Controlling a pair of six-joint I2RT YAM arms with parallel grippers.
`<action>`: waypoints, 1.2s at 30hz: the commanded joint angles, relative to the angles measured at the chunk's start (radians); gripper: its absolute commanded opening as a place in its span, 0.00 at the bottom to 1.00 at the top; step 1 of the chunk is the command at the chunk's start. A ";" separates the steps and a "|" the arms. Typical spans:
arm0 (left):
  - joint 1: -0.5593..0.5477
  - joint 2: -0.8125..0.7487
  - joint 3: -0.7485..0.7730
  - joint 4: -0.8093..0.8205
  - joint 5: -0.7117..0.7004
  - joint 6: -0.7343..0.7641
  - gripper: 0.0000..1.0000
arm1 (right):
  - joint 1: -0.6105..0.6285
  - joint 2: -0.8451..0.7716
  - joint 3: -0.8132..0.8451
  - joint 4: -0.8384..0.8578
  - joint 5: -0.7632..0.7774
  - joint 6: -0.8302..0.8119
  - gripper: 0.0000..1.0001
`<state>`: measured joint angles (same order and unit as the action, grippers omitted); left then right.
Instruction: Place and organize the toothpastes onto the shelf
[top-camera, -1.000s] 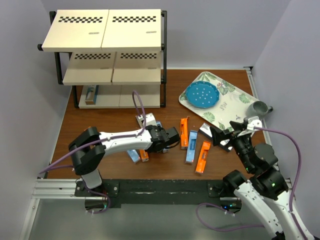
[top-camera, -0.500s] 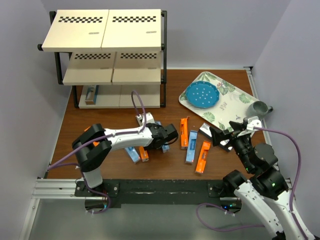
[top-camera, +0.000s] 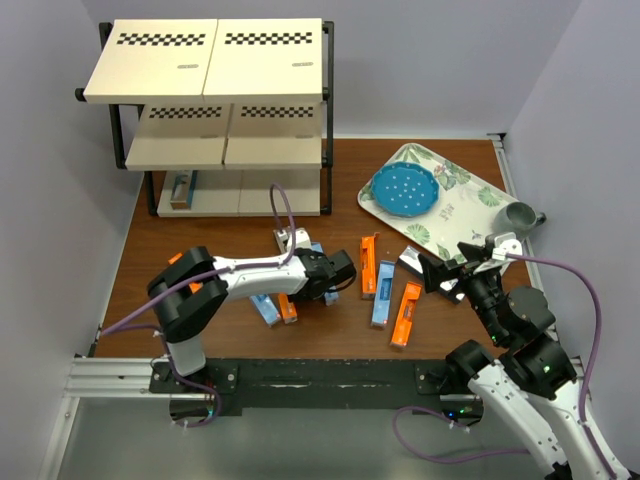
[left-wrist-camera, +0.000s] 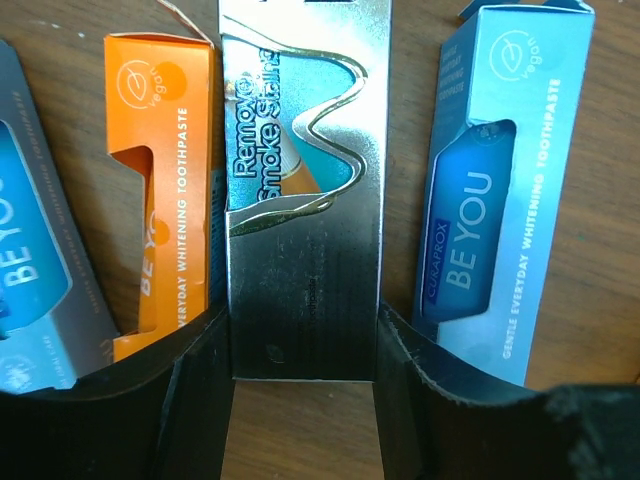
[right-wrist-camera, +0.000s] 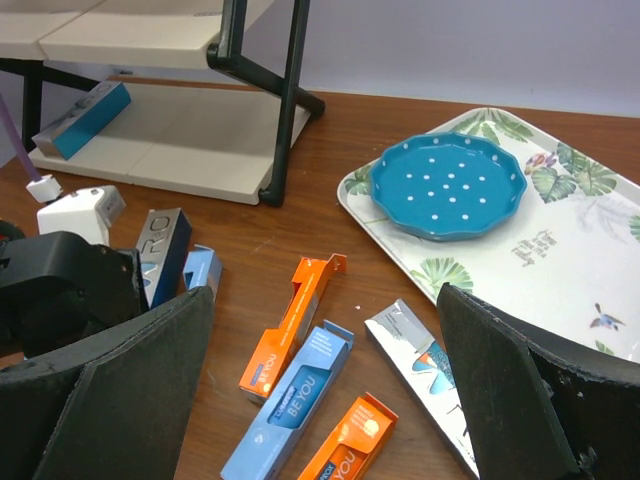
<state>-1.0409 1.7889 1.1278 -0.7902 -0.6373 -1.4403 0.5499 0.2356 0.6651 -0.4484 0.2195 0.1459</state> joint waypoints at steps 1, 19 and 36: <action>0.001 -0.112 0.062 -0.044 -0.073 0.096 0.35 | 0.007 0.010 -0.001 0.028 0.015 -0.008 0.99; 0.298 -0.526 -0.226 0.382 0.010 0.869 0.33 | 0.005 0.021 0.004 0.022 0.021 -0.006 0.99; 0.763 -0.525 -0.433 0.862 0.281 1.196 0.34 | 0.005 0.041 0.011 0.004 0.047 -0.006 0.99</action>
<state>-0.3328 1.2327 0.6834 -0.1280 -0.4324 -0.3447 0.5499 0.2565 0.6651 -0.4564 0.2447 0.1455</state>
